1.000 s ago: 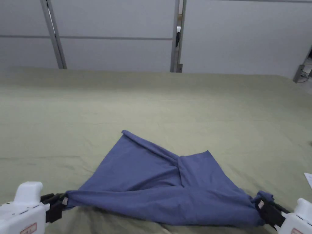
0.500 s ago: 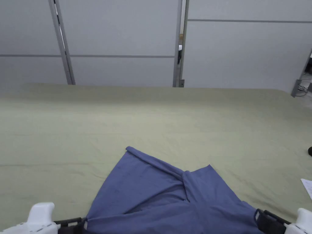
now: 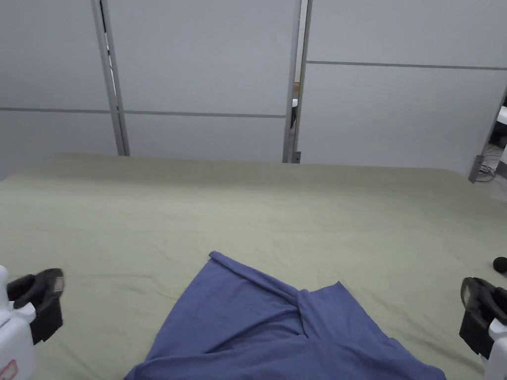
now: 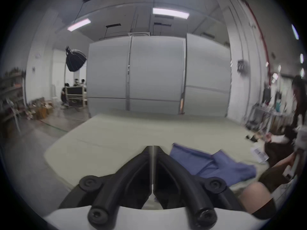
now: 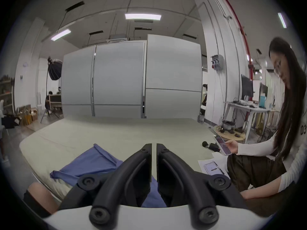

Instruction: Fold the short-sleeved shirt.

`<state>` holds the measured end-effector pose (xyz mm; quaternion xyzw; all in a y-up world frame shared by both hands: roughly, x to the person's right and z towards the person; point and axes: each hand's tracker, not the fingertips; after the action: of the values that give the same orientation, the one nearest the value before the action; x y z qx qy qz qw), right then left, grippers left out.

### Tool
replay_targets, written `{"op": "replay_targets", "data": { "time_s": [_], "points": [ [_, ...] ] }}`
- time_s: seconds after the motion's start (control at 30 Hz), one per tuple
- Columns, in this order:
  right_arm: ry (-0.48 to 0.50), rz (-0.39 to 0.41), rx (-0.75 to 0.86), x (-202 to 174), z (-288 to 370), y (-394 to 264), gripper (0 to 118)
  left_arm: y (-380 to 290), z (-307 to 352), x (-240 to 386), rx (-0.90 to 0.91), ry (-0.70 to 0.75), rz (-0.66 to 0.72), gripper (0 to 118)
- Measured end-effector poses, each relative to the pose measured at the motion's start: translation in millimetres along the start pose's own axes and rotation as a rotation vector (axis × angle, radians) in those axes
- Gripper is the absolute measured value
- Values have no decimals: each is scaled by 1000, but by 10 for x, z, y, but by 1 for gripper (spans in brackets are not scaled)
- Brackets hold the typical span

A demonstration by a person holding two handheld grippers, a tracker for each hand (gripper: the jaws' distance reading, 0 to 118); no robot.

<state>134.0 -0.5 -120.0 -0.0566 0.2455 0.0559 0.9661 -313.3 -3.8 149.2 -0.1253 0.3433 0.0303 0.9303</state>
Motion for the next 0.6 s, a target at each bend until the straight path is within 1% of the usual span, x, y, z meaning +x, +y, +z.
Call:
{"op": "replay_targets", "data": {
  "time_s": [0.03,0.07,0.1,0.13,0.2,0.23,0.3,0.33,0.4,0.53,0.57,0.6],
  "points": [
    [34,-23,-21,-20,20,3,7,-50,-106,-53,-33,53,3,0],
    [110,-66,-69,-14,-56,-69,7,-92,-212,-93,-35,-28,32,0],
    [144,-93,-86,-34,-72,-89,7,42,322,215,-52,-79,88,0],
    [149,-99,-93,-68,-88,-107,7,9,301,224,-69,-70,108,0],
    [140,-47,-85,-163,-83,-108,7,-66,229,260,-113,-52,97,0],
    [141,-41,-88,-186,-97,-108,7,-203,179,80,-128,-46,84,0],
    [178,-68,-101,-195,-142,-100,7,-333,62,47,-169,-38,83,0],
    [195,-80,-106,-220,-143,-92,7,-426,-8,57,-219,-32,59,0],
    [192,-64,-110,-279,-181,-95,7,-582,-159,83,-294,-36,58,0],
    [244,-66,-124,-397,-205,-85,7,-919,-483,91,-417,-126,112,1],
    [253,-65,-123,-423,-208,-89,7,-996,-565,99,-457,-126,100,26],
    [264,-63,-128,-464,-202,-78,7,-1072,-659,118,-495,-132,90,64]
  ]
}}
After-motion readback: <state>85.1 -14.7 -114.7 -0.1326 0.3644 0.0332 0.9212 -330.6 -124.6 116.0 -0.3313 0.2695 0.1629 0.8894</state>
